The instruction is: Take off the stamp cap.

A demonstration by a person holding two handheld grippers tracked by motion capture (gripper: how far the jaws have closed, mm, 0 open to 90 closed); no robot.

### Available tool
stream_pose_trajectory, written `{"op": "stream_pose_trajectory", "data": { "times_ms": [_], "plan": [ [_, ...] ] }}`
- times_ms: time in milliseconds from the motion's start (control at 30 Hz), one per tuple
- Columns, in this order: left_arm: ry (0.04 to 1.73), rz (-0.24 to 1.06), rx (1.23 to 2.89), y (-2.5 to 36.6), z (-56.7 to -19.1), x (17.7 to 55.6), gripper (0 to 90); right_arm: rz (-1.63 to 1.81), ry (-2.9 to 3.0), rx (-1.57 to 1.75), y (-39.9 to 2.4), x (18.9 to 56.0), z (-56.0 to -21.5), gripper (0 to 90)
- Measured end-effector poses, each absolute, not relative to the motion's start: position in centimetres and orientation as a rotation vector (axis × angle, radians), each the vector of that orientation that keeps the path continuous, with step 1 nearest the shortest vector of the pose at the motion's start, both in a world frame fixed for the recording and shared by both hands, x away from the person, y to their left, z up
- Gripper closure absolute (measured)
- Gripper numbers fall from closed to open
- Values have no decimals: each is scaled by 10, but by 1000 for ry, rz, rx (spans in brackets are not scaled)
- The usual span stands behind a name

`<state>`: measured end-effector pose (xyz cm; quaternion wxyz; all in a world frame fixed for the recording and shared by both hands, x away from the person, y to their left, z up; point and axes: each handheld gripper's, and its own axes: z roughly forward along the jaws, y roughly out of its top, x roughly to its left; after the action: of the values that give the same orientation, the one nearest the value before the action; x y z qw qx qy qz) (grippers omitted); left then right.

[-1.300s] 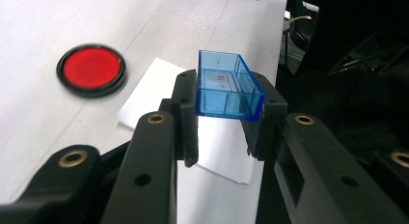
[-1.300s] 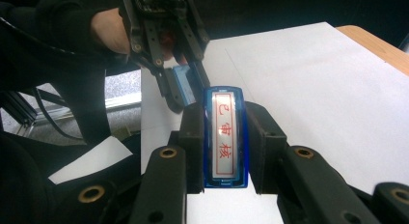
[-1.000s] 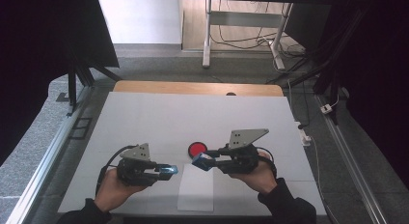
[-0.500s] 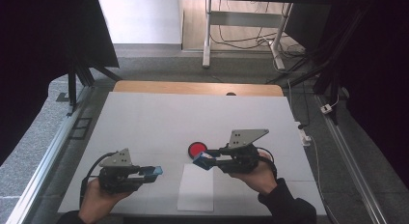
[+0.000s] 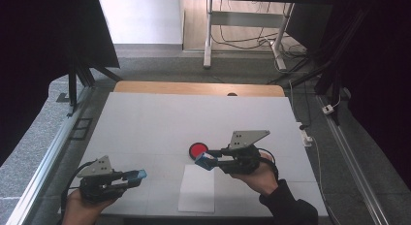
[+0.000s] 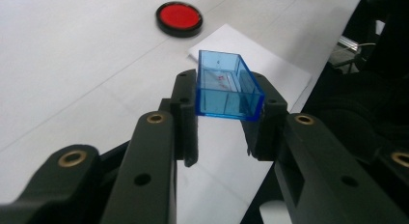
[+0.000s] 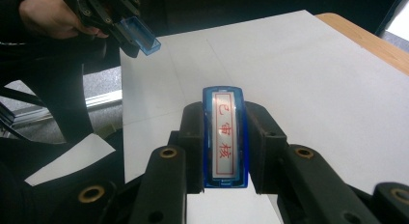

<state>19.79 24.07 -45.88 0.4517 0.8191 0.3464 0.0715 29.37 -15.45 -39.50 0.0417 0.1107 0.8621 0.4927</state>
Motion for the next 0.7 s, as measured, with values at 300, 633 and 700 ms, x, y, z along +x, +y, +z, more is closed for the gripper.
{"op": "stream_pose_trajectory", "data": {
  "times_ms": [300,633,700],
  "plan": [
    [942,204,2022,256,-466,187,684,1497,2637,354,-155,294,-397,711],
    [964,173,2037,259,-474,185,684,1483,2637,367,-155,295,-398,711],
    [964,170,2021,260,-474,185,684,1481,2638,372,-156,295,-398,711]
  ]
}}
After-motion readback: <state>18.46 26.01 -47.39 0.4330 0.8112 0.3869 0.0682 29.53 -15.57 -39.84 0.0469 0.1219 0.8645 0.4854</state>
